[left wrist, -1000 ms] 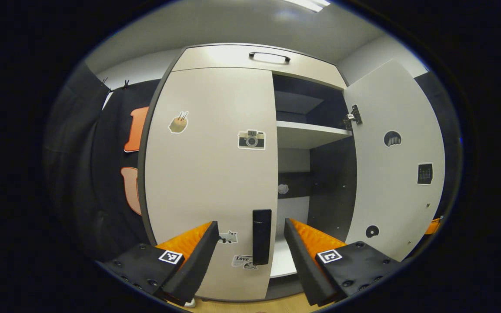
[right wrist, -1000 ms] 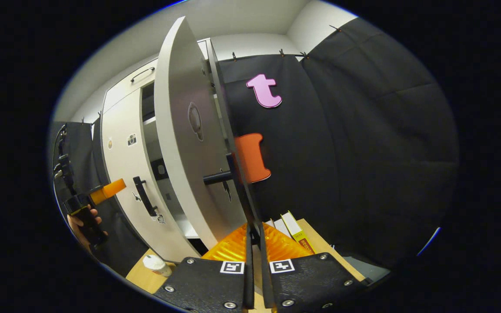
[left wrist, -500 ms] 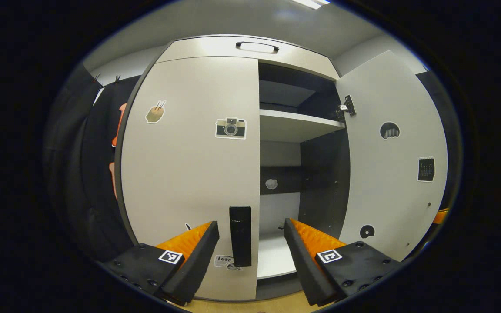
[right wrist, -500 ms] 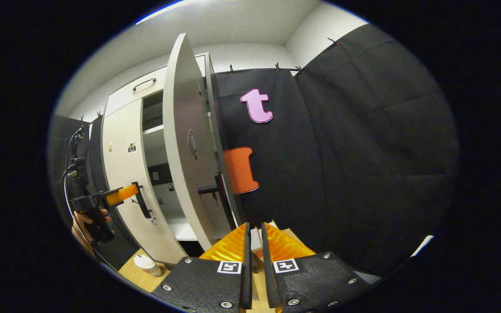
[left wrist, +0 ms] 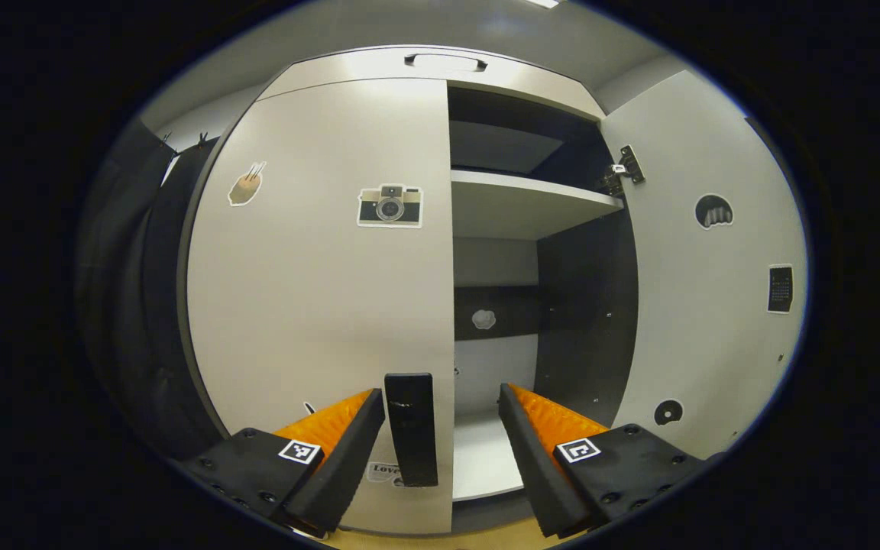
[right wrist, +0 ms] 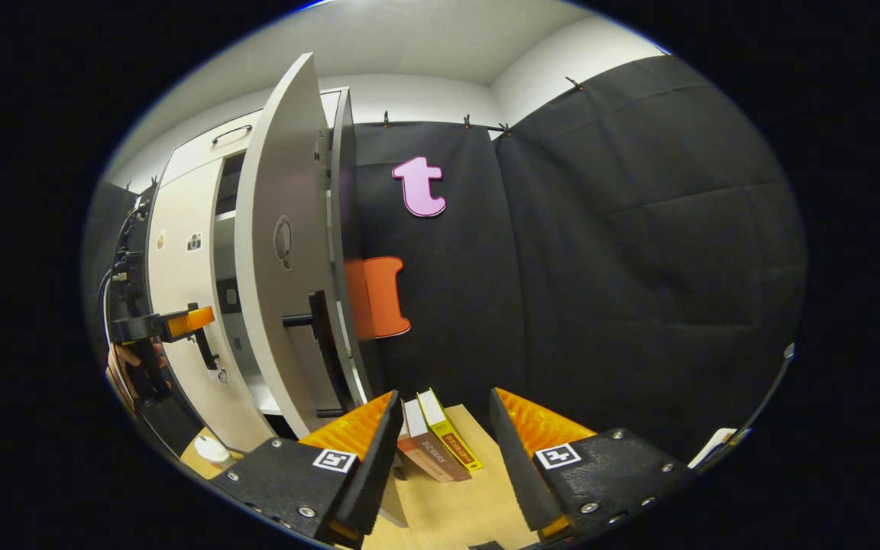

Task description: Open the right door of the double-door shoe cabinet with the right hand, and open the left door with the left hand.

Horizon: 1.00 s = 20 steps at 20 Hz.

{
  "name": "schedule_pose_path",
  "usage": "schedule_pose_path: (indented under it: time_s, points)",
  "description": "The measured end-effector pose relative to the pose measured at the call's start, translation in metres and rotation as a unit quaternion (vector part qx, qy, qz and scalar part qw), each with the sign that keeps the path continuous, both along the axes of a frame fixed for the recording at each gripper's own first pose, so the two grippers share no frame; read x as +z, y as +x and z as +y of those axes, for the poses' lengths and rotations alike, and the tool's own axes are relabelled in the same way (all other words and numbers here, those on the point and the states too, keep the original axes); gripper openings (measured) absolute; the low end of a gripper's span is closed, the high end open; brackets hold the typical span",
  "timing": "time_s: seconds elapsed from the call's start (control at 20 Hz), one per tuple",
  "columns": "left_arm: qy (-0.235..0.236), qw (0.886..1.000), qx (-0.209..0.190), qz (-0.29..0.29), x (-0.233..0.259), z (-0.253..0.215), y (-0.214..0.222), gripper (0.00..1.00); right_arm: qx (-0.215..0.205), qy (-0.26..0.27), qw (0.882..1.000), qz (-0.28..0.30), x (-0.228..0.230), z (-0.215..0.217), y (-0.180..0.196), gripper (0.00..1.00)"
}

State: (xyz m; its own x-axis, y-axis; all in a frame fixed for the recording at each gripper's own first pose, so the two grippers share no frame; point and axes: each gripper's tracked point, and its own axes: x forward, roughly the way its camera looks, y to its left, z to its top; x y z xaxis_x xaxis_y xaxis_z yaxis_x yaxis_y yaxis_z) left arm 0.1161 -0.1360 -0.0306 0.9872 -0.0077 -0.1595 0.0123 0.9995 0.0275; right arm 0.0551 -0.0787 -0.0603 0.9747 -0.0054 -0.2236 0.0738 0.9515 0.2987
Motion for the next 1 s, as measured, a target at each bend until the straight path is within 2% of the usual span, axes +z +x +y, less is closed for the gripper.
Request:
schedule_pose_path:
  time_s: [0.05, 0.25, 0.35, 0.45, 0.55, 0.6, 0.75, 0.85, 1.0]
  points:
    - [-0.001, 1.000, 0.007, 0.009, -0.006, 0.002, 0.003, 0.95, -0.001, -0.001, 1.000, -0.001, -0.002, -0.002, 0.002, 0.75]
    - [0.004, 0.999, 0.037, 0.022, -0.021, 0.019, 0.014, 0.96, -0.002, 0.001, 1.000, 0.003, -0.007, -0.006, 0.008, 0.81]
    - [-0.003, 0.999, 0.033, 0.018, -0.021, 0.022, 0.012, 0.94, -0.003, 0.001, 1.000, 0.006, -0.010, -0.008, 0.009, 0.82]
    - [0.001, 0.998, 0.055, 0.020, -0.024, 0.039, 0.011, 0.93, -0.001, 0.000, 1.000, 0.010, -0.015, -0.007, 0.012, 0.82]
    - [-0.006, 0.998, 0.059, 0.024, -0.027, 0.044, 0.010, 0.93, 0.000, 0.003, 1.000, 0.012, -0.017, -0.005, 0.015, 0.82]
    - [-0.005, 0.997, 0.063, 0.032, -0.031, 0.047, 0.009, 0.99, 0.004, 0.005, 1.000, 0.011, -0.017, -0.002, 0.017, 0.82]
    - [0.003, 0.998, 0.061, 0.020, -0.028, 0.044, 0.011, 0.98, 0.012, 0.005, 1.000, 0.013, -0.019, 0.004, 0.022, 0.82]
    - [0.001, 0.998, 0.060, 0.021, -0.029, 0.041, 0.013, 0.95, 0.018, 0.008, 1.000, 0.014, -0.020, 0.009, 0.024, 0.82]
    - [0.015, 0.998, 0.056, 0.022, -0.031, 0.035, 0.012, 0.80, 0.021, 0.013, 1.000, 0.018, -0.022, 0.013, 0.021, 0.82]
